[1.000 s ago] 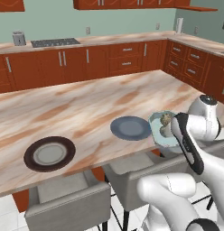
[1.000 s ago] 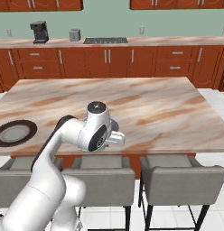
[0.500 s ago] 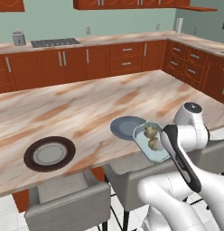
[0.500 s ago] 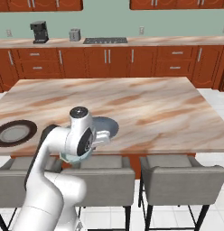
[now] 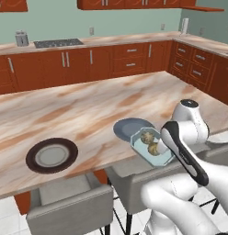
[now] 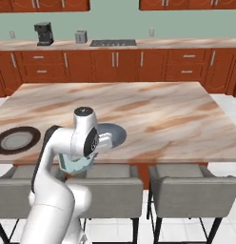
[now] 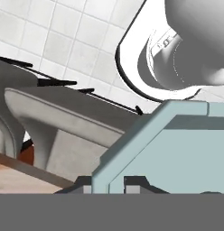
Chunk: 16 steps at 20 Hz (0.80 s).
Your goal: Place two dumplings into each of the tupperware containers and then place the containers in the fridge.
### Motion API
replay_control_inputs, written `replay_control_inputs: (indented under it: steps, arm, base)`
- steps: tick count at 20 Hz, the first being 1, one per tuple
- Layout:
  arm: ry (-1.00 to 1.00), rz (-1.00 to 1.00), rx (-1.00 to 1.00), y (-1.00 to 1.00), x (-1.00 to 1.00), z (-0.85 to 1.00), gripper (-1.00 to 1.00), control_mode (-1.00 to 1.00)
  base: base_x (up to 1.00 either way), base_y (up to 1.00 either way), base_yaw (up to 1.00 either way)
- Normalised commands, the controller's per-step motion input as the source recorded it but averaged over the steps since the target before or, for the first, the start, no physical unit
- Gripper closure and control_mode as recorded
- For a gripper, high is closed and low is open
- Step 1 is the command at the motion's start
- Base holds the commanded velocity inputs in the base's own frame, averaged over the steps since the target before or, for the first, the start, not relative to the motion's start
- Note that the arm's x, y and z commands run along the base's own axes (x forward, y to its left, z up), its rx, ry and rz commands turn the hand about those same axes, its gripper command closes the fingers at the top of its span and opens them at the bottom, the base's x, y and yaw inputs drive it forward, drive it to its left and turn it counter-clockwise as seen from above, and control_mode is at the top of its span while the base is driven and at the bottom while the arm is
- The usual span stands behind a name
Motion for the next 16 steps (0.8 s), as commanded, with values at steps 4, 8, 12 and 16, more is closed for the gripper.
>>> replay_control_inputs:
  steps: [4, 8, 12, 16]
  arm:
    - [0.0, 0.0, 0.0, 0.0, 0.0, 0.0, 1.0, 1.0]
    - [0.0, 0.0, 0.0, 0.0, 0.0, 0.0, 1.0, 1.0]
    - [0.0, 0.0, 0.0, 0.0, 0.0, 0.0, 1.0, 1.0]
    - [0.0, 0.0, 0.0, 0.0, 0.0, 0.0, 1.0, 1.0]
  base:
    - [-0.59, 0.0, 0.2]
    - [-0.69, 0.19, 0.21]
    - [-0.2, 0.85, 0.34]
    - [0.0, 1.0, 0.41]
